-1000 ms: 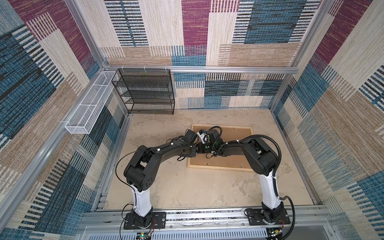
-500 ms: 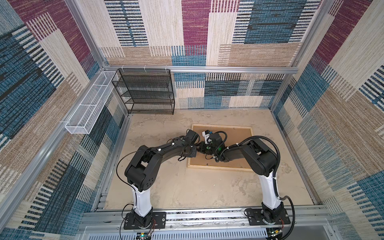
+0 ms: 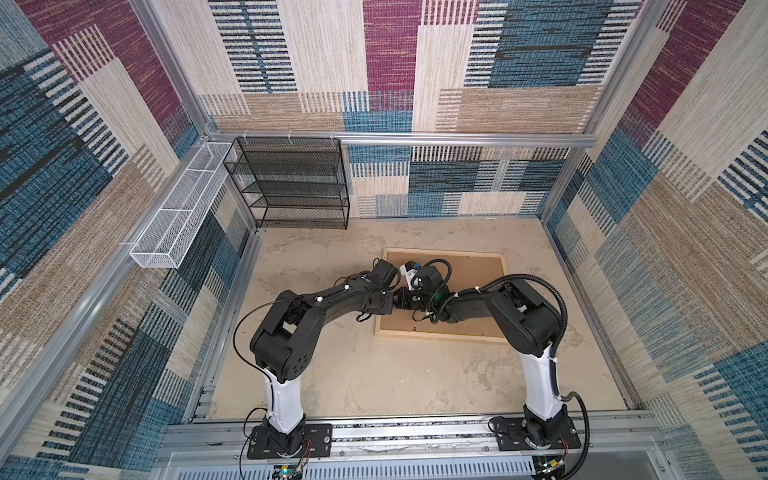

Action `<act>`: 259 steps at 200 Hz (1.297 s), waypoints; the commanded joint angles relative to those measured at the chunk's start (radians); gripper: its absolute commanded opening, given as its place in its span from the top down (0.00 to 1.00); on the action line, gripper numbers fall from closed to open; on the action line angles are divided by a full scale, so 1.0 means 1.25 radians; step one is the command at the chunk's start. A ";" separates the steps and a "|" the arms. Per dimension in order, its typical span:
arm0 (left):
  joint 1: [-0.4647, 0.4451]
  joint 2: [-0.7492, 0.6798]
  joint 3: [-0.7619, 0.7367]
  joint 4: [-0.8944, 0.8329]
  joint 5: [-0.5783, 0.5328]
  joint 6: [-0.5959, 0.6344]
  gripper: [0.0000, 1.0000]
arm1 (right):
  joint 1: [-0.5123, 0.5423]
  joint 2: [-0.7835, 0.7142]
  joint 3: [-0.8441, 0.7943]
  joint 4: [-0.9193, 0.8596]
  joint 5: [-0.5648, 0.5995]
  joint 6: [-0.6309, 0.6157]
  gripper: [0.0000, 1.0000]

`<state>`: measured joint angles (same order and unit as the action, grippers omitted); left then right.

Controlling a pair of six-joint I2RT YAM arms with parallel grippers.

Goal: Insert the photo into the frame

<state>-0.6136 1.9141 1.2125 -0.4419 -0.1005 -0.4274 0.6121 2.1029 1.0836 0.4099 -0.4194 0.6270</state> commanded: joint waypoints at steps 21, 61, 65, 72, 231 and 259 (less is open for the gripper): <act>-0.012 0.043 -0.014 -0.107 0.143 0.028 1.00 | 0.005 0.039 0.033 -0.190 0.032 -0.039 1.00; -0.013 0.045 -0.015 -0.102 0.152 0.027 1.00 | 0.006 0.048 0.028 -0.189 0.044 -0.022 1.00; -0.013 0.044 -0.015 -0.101 0.153 0.026 1.00 | 0.006 0.050 0.028 -0.186 0.045 -0.018 1.00; -0.013 0.044 -0.015 -0.100 0.157 0.025 1.00 | 0.006 0.053 0.029 -0.181 0.044 -0.009 1.00; -0.024 0.064 -0.011 -0.076 0.179 0.008 1.00 | 0.027 0.032 -0.057 -0.096 0.063 0.092 1.00; -0.023 0.059 -0.010 -0.079 0.170 0.011 1.00 | 0.028 0.019 -0.073 -0.099 0.064 0.091 1.00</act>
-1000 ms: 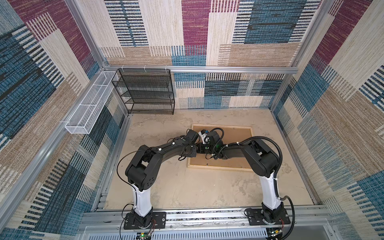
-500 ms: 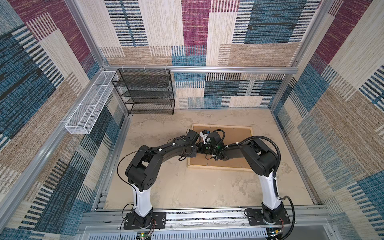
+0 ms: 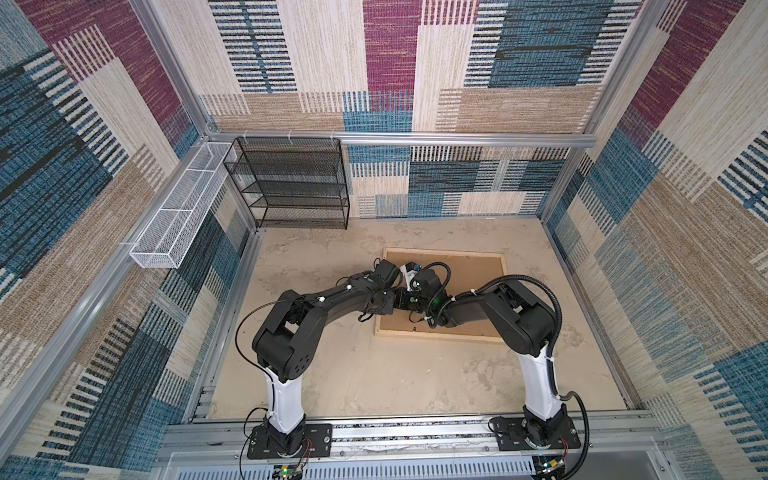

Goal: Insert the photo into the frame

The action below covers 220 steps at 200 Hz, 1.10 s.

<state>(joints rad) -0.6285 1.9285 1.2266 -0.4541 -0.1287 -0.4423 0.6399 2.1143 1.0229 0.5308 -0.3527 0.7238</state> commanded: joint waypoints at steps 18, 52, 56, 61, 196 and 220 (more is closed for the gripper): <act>-0.010 0.047 -0.024 -0.066 0.193 0.021 1.00 | 0.007 0.001 -0.032 -0.198 0.008 0.012 1.00; -0.004 0.044 -0.040 -0.039 0.209 0.018 1.00 | 0.007 -0.011 -0.048 -0.196 0.006 0.012 1.00; -0.003 0.043 -0.042 -0.036 0.212 0.017 1.00 | 0.007 -0.011 -0.048 -0.196 0.005 0.012 1.00; -0.003 0.043 -0.045 -0.033 0.215 0.016 1.00 | 0.007 -0.010 -0.047 -0.195 0.004 0.011 1.00; 0.006 0.015 -0.114 0.052 0.260 0.005 1.00 | 0.006 0.030 -0.012 -0.200 0.004 0.039 1.00; 0.006 0.012 -0.119 0.053 0.261 0.006 1.00 | 0.006 0.033 -0.003 -0.204 0.021 0.037 1.00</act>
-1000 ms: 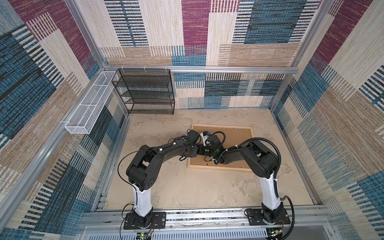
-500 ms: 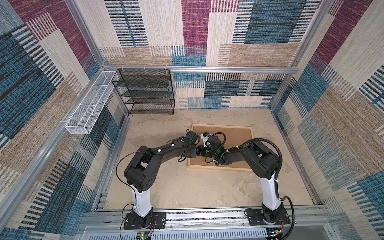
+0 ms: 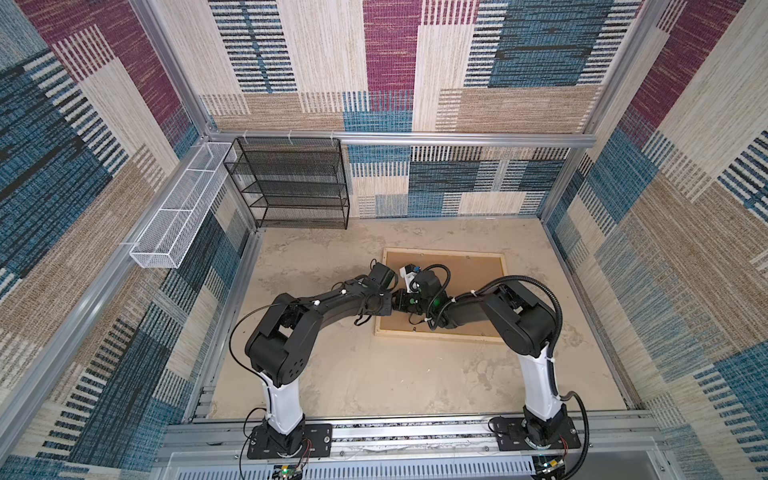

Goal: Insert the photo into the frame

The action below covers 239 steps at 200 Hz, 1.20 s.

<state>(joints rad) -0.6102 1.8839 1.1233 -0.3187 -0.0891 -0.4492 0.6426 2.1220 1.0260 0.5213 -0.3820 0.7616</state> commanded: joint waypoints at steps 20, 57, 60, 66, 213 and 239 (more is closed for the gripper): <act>-0.009 0.048 -0.036 -0.056 0.231 0.014 1.00 | 0.004 0.032 0.006 -0.202 0.053 0.004 1.00; -0.009 0.044 -0.036 -0.059 0.234 0.015 1.00 | 0.004 0.036 0.011 -0.199 0.086 0.011 1.00; -0.009 0.044 -0.035 -0.059 0.235 0.015 1.00 | 0.003 0.036 0.012 -0.198 0.088 0.013 1.00; -0.009 0.045 -0.035 -0.059 0.237 0.016 1.00 | 0.002 0.040 0.015 -0.196 0.094 0.015 1.00; -0.009 0.039 -0.033 -0.076 0.215 0.019 1.00 | -0.001 -0.094 -0.033 -0.147 0.050 -0.114 1.00; -0.008 0.044 -0.026 -0.085 0.208 0.015 1.00 | -0.009 -0.132 -0.028 -0.178 0.045 -0.141 1.00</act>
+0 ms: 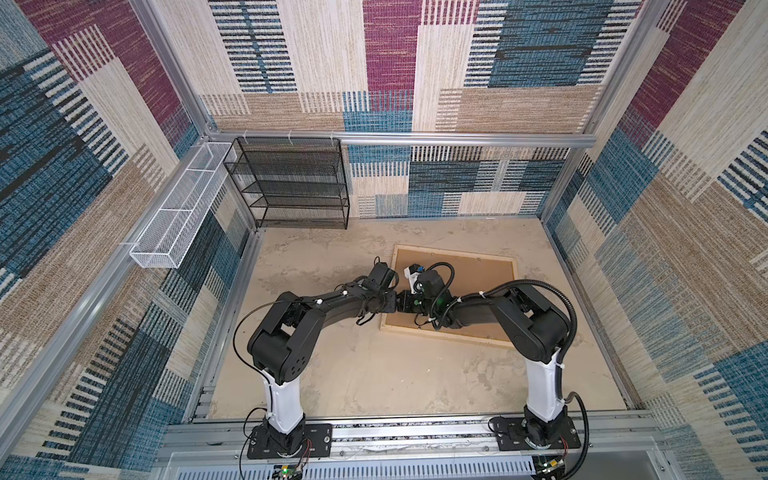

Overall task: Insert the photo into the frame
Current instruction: 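Withdraw the right gripper toward the far wall while left gripper draws back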

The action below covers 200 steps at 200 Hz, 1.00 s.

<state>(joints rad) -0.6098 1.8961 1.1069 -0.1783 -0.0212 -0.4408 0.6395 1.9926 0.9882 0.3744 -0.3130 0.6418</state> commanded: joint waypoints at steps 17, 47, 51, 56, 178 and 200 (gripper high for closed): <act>-0.008 0.035 -0.011 -0.205 0.148 0.008 1.00 | -0.016 -0.044 0.003 -0.068 -0.015 -0.052 0.95; -0.008 0.032 -0.008 -0.212 0.140 0.008 1.00 | -0.042 -0.062 -0.003 -0.091 0.003 -0.052 0.87; -0.008 0.032 -0.008 -0.215 0.138 0.008 1.00 | -0.047 -0.064 -0.006 -0.092 0.004 -0.052 0.86; -0.008 0.032 -0.007 -0.217 0.137 0.009 1.00 | -0.053 -0.068 -0.009 -0.092 0.004 -0.054 0.85; 0.079 0.138 0.172 -0.289 0.099 0.144 1.00 | -0.168 -0.161 -0.038 -0.163 0.035 -0.125 0.46; 0.104 0.164 0.242 -0.308 0.089 0.186 0.92 | -0.192 -0.185 -0.040 -0.177 0.042 -0.141 0.45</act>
<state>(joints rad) -0.5140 2.0285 1.3663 -0.4702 0.1844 -0.3283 0.4213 1.7908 0.9413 0.1719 -0.2832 0.5007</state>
